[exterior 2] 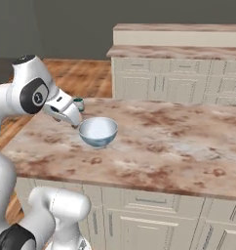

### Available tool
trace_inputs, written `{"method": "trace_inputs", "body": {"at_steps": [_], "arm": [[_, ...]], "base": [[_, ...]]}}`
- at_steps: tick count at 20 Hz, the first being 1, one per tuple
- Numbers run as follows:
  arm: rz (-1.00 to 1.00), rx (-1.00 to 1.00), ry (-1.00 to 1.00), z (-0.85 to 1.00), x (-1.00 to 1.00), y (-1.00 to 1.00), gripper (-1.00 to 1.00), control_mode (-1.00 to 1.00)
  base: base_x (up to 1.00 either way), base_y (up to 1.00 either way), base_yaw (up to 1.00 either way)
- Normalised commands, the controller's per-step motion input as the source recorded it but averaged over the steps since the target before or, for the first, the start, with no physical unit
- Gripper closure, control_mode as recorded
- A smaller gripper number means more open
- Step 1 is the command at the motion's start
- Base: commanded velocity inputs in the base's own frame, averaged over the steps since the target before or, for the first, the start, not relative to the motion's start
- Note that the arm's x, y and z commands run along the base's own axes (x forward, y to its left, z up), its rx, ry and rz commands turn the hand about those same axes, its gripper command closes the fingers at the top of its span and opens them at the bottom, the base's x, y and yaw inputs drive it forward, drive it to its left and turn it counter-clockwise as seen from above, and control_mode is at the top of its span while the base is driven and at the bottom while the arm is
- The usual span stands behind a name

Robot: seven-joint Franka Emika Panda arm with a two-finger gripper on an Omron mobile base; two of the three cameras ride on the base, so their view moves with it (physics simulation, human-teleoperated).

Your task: Clear the mugs and bowl far away from the sink.

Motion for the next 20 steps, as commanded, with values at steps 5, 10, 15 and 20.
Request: {"method": "trace_inputs", "body": {"at_steps": [5, 10, 15, 20], "arm": [[0.0, 0.0, 0.0, 0.0, 0.0, 0.0, -1.0, 1.0], [0.0, 0.0, 0.0, 0.0, 0.0, 0.0, -1.0, 1.0], [0.0, 0.0, 0.0, 0.0, 0.0, 0.0, -1.0, 1.0], [0.0, 0.0, 0.0, 0.0, 0.0, 0.0, -1.0, 1.0]], "base": [[-0.82, 0.1, 0.2], [-0.73, 0.87, 0.19], [-0.11, 1.0, 0.36], [0.0, 1.0, 0.54]]}}
